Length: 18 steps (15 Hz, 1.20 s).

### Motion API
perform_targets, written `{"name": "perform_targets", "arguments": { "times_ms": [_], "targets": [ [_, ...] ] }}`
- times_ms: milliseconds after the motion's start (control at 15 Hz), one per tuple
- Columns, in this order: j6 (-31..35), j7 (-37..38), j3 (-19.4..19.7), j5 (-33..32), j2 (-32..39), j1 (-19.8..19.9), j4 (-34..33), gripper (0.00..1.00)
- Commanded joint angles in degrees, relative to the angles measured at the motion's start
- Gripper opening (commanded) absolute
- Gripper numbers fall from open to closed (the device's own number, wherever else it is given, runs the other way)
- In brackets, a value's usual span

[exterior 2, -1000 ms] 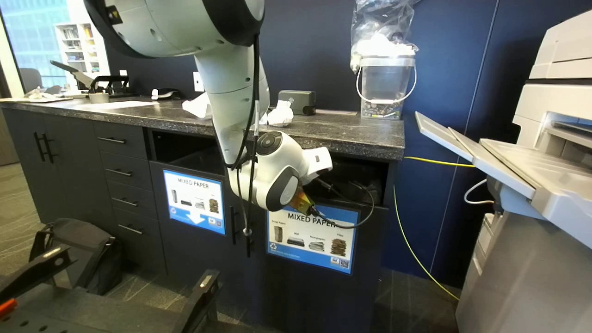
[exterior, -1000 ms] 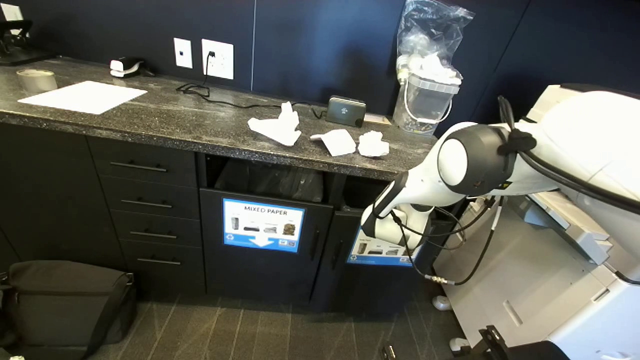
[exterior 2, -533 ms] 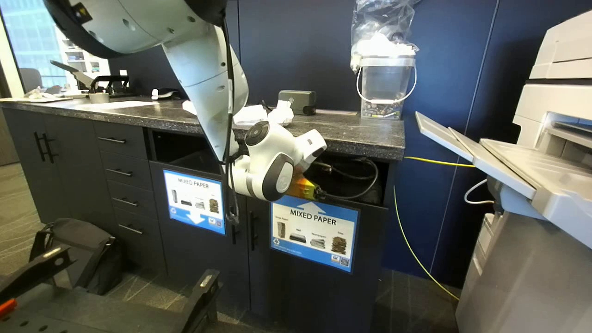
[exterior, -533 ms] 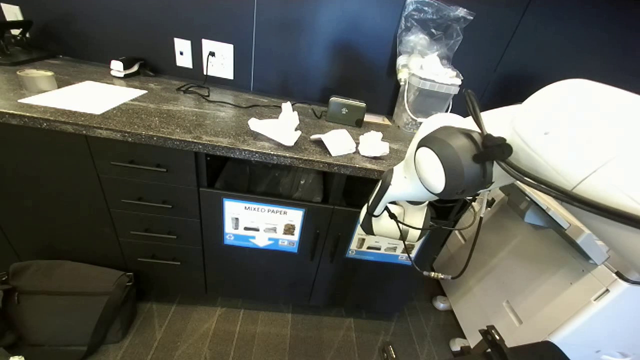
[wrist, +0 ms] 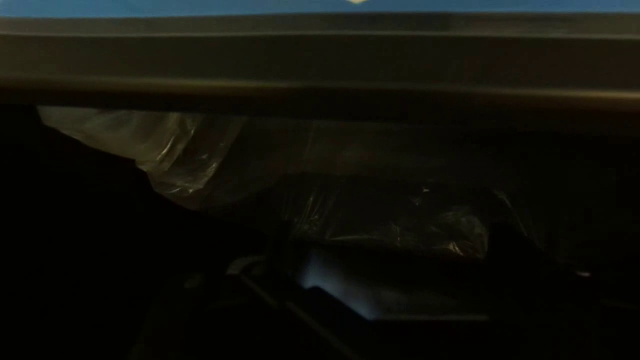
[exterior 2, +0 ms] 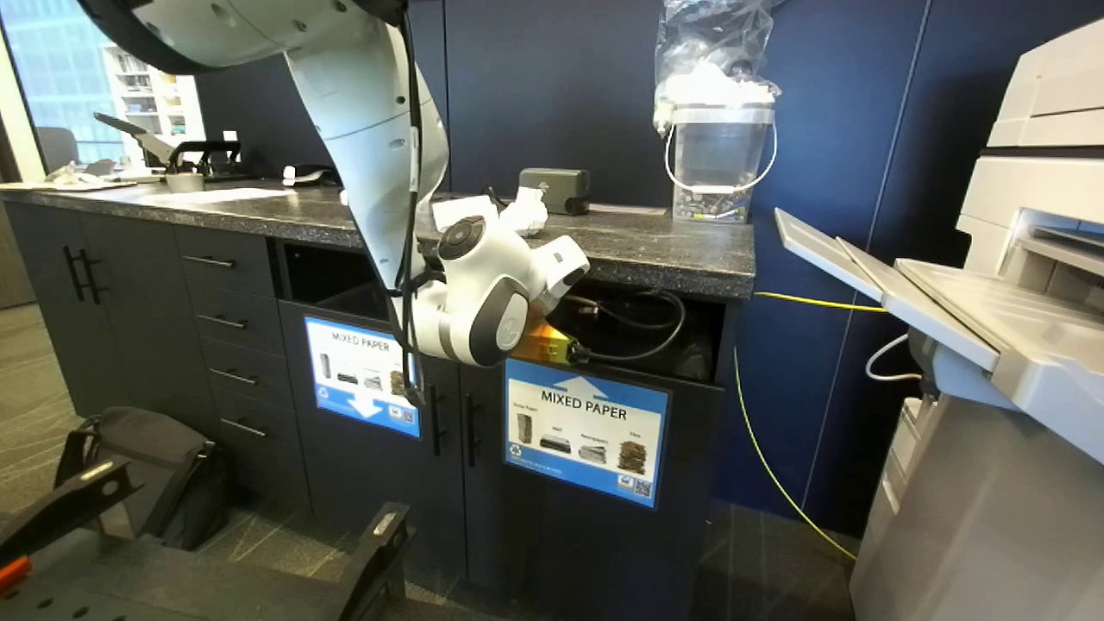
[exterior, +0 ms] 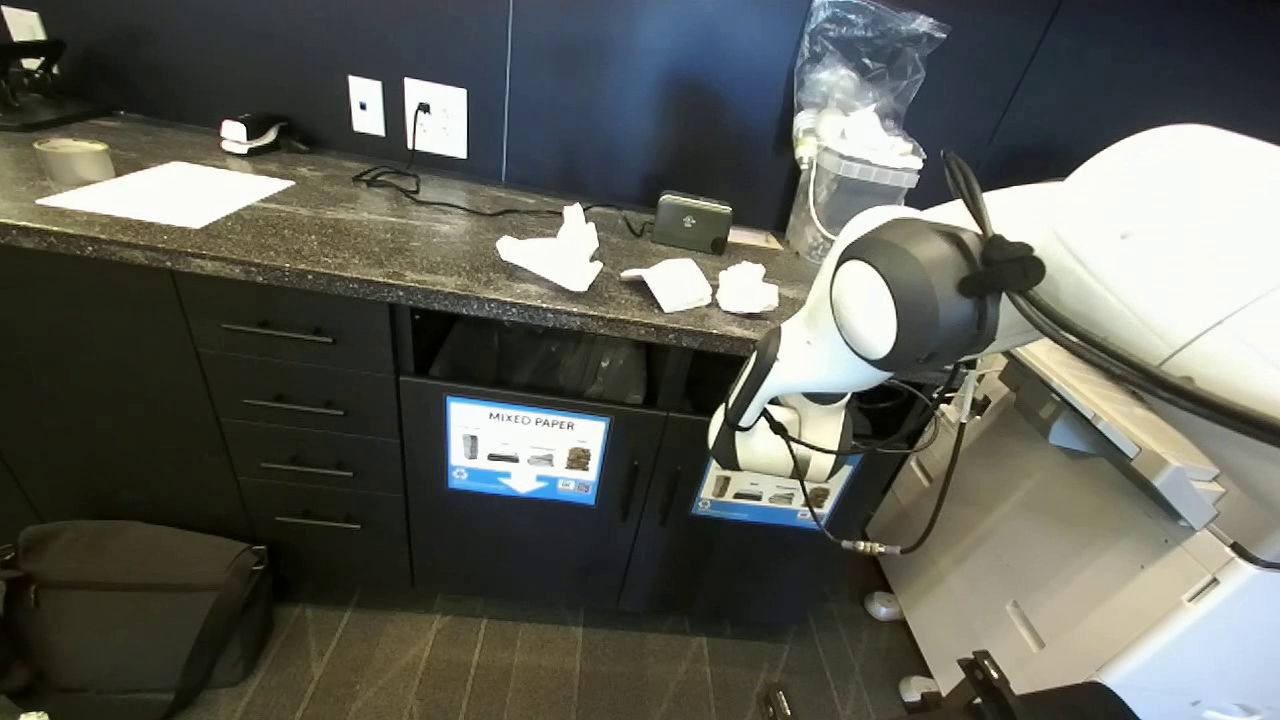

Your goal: Pick up the paper from the counter and put it in the bin

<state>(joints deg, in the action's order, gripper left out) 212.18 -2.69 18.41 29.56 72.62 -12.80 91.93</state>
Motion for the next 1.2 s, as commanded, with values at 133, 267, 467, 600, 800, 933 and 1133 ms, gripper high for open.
{"name": "perform_targets", "arguments": {
  "times_ms": [133,267,467,600,800,933,1133],
  "targets": [
    [1.9,-0.8,-3.1,-1.0,-7.1,0.3,10.1,1.0],
    [2.9,-0.6,-3.6,-0.3,-8.4,-0.2,12.9,1.0],
    [5.0,-0.6,-4.3,0.9,-10.8,-1.2,18.0,1.0],
    [7.0,-0.7,-4.9,1.9,-12.7,-2.0,21.7,1.0],
    [8.8,-1.9,-5.4,4.3,-16.0,-3.8,27.5,1.0],
    [8.3,-2.5,-6.1,3.9,-19.2,-4.2,31.8,1.0],
    [6.1,-4.0,-6.2,4.0,-26.4,-5.7,40.7,1.0]
  ]
}}
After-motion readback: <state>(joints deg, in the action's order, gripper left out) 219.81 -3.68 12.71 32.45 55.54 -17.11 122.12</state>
